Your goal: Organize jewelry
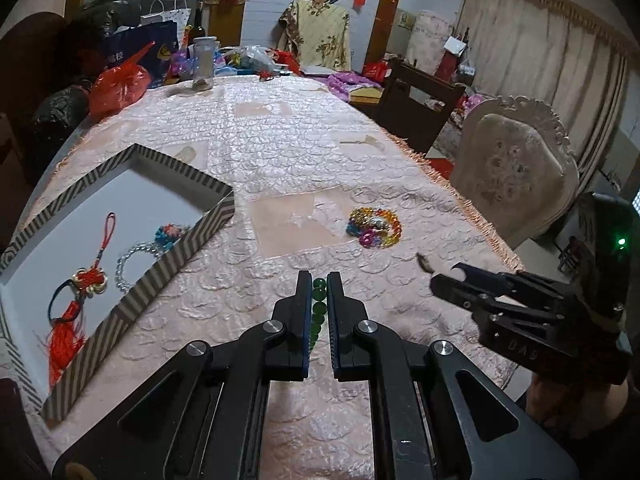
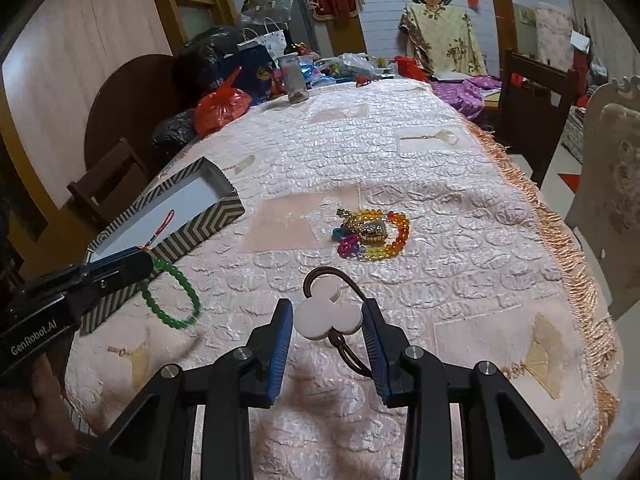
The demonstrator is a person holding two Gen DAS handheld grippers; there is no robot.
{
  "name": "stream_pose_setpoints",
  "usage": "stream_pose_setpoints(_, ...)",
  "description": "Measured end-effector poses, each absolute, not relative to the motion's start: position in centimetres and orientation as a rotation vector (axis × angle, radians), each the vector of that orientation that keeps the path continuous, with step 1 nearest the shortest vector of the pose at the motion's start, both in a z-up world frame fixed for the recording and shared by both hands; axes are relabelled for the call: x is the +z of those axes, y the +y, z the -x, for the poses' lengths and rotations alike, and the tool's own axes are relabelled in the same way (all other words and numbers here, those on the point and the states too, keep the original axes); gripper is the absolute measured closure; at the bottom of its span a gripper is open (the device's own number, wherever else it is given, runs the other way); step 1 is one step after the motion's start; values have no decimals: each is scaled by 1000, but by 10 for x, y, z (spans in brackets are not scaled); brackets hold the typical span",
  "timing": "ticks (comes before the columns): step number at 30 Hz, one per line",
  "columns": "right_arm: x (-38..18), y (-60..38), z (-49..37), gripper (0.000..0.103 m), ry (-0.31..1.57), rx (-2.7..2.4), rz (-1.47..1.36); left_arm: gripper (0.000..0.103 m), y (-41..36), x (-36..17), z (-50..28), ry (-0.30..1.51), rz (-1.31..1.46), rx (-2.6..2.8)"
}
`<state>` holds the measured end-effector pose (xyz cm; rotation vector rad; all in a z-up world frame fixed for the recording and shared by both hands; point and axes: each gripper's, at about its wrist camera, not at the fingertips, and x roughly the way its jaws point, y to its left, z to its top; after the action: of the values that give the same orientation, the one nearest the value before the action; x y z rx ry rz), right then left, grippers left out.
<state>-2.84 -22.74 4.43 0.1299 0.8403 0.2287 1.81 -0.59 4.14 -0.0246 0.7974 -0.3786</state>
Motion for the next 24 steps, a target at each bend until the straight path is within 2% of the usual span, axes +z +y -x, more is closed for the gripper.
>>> stream_pose_setpoints(24, 83, -179, 15, 69, 842, 264, -31, 97, 38, 46, -30, 807, 30, -258)
